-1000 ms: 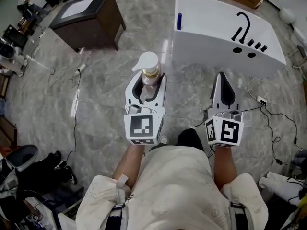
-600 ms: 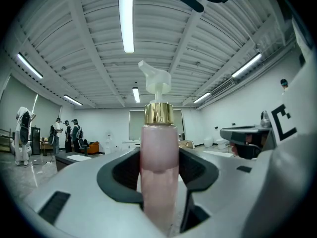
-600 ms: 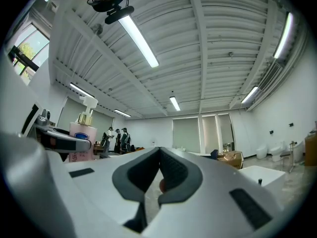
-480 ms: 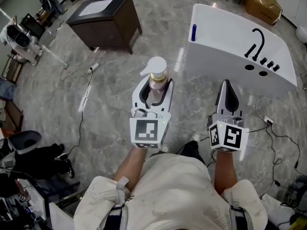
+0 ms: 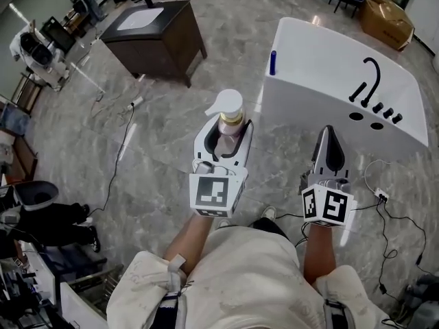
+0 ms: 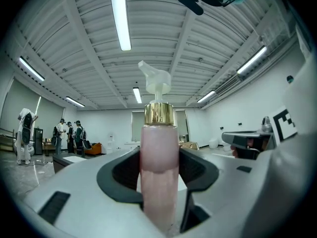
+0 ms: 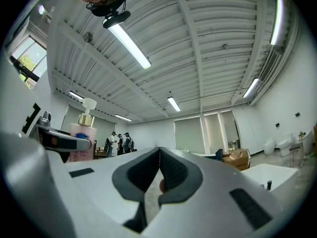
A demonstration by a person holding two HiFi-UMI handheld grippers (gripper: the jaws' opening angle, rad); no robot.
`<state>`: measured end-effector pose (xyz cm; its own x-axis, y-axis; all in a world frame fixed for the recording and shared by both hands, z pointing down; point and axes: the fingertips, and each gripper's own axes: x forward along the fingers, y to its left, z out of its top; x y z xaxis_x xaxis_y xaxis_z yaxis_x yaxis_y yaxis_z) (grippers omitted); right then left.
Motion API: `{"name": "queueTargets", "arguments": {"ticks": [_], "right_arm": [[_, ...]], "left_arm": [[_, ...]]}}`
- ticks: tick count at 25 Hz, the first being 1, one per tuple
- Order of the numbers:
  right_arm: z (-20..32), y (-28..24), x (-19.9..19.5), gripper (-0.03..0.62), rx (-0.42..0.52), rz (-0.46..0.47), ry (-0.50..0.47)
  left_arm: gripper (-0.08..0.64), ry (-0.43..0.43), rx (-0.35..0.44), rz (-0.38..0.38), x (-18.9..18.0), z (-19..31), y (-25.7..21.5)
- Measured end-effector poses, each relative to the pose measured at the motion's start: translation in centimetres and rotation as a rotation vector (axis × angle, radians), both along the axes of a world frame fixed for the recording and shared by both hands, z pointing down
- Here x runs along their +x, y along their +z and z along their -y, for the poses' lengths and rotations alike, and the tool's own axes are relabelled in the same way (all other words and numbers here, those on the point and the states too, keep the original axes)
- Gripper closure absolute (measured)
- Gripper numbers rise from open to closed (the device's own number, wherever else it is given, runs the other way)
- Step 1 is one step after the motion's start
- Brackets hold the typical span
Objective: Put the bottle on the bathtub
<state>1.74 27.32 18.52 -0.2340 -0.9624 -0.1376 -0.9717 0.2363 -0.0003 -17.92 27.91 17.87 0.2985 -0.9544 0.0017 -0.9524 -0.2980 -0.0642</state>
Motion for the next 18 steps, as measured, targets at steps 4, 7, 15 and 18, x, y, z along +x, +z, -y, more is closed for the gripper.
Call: {"name": "queueTargets", "arguments": {"ticks": [4, 7, 15, 18], "right_arm": [[1.7, 0.6, 4.2, 0.603, 0.017, -0.004, 0.000], [3.0, 1.0, 6.8, 0.603, 0.001, -0.005, 0.006], [6.5, 2.5, 12.1, 0.603, -0.022, 0.019, -0.002], [7.5, 2.8, 12.7, 0.603, -0.028, 0.030, -0.008]], "left_arm": [[0.342, 0.001, 0.005, -0.010, 3.8, 2.2, 0.2], [0.342, -0.001, 0.000, -0.011, 6.5, 3.6, 0.6], [0.342, 0.000, -0.004, -0.009, 12.0, 6.7, 1.0], [0.342, -0.010, -0.008, -0.004, 12.6, 7.6, 0.9]]}}
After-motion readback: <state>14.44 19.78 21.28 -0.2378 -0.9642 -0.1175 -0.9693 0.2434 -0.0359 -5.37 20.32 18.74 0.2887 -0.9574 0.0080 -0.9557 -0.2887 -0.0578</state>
